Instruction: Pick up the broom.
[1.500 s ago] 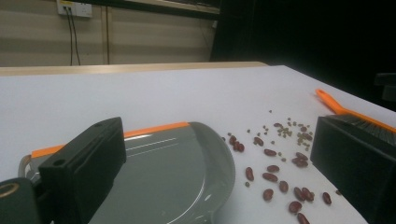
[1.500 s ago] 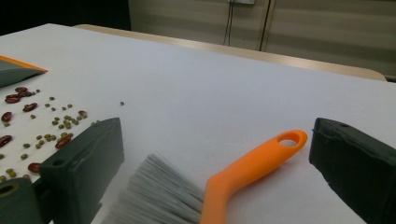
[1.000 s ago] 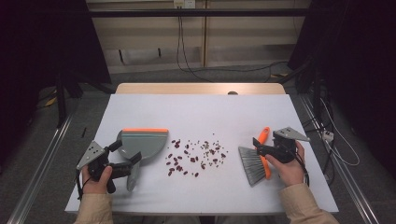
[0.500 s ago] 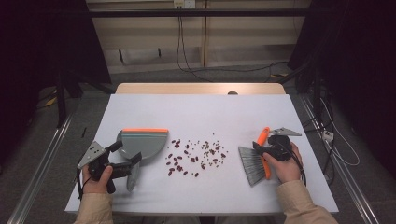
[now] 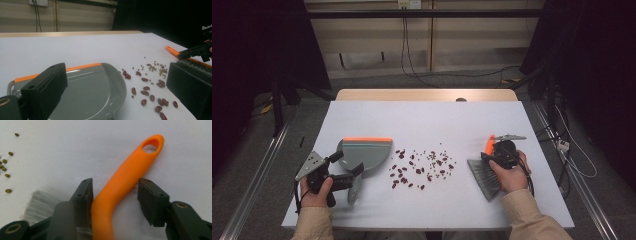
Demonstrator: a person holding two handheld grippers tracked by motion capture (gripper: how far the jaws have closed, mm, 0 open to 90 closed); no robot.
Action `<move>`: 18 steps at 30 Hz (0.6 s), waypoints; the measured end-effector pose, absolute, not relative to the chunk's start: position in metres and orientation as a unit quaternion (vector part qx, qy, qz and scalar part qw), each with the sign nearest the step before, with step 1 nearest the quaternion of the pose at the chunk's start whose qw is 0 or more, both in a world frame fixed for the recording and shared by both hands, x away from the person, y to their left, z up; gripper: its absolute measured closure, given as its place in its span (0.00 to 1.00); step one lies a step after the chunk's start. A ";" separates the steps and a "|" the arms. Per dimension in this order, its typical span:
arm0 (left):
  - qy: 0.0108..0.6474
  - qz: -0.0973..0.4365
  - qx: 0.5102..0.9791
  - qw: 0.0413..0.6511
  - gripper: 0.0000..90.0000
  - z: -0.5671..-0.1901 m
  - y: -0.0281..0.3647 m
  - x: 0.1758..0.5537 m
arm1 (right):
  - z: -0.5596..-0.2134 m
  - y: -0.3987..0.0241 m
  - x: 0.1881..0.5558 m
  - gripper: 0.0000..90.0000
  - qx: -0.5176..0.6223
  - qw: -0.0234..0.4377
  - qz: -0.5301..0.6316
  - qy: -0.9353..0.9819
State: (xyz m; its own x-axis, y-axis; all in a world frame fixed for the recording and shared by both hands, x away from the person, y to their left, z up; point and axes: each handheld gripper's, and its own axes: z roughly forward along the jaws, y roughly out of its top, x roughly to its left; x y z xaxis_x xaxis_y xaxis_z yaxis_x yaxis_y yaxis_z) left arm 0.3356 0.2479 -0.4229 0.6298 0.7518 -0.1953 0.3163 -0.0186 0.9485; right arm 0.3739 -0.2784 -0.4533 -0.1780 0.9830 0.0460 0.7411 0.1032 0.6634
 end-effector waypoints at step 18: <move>0.387 0.189 0.688 0.584 0.04 -0.422 0.250 0.336 | -0.450 -0.271 0.381 0.69 0.566 0.196 0.274 0.753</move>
State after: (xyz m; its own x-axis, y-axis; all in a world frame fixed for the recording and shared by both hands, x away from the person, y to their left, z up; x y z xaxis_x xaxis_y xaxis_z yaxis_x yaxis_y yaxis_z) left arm 0.3357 0.2498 -0.4220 0.6289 0.7535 -0.1919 0.3108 -0.0174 0.9503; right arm 0.3807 -0.2709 -0.4496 -0.2833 0.9589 0.0148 0.7438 0.2099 0.6346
